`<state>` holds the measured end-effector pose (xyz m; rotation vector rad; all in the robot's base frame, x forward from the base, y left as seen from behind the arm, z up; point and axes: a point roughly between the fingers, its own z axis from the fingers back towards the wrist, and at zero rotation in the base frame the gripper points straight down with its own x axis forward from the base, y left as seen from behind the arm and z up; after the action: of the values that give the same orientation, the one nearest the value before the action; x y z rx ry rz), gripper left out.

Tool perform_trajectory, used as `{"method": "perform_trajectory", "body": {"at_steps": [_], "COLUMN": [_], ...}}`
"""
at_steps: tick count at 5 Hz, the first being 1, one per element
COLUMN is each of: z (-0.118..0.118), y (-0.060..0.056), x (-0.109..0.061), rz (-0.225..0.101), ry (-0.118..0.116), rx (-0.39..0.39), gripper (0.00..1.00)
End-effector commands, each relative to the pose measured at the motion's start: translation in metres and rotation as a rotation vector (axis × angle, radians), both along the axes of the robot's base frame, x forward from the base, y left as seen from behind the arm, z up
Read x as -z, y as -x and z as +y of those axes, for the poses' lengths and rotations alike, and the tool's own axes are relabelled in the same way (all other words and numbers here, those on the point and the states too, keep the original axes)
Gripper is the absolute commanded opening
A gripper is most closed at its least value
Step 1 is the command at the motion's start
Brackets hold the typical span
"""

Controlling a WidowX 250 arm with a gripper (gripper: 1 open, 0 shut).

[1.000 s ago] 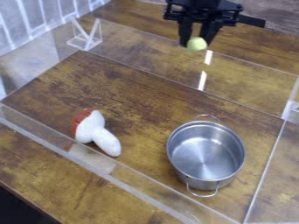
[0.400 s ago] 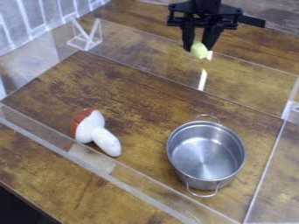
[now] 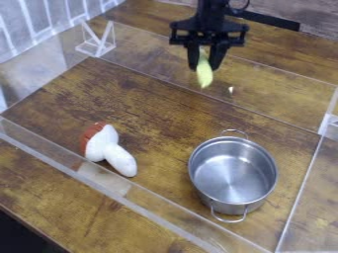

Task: Move the green spoon to the right

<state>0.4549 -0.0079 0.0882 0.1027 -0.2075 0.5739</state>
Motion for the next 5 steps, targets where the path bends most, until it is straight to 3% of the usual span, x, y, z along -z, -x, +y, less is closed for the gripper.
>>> {"method": "perform_trajectory", "body": {"at_steps": [1,3,5], "z": [-0.014,-0.035,-0.074], "y": [-0.006,-0.009,-0.008], "x": [-0.038,-0.041,-0.028], "rz": [-0.086,-0.091,-0.085], "ry": [0.017,0.033,0.045], "rx": [0.032,0.116,0.228], "gripper": [0.00,0.00,0.00]}}
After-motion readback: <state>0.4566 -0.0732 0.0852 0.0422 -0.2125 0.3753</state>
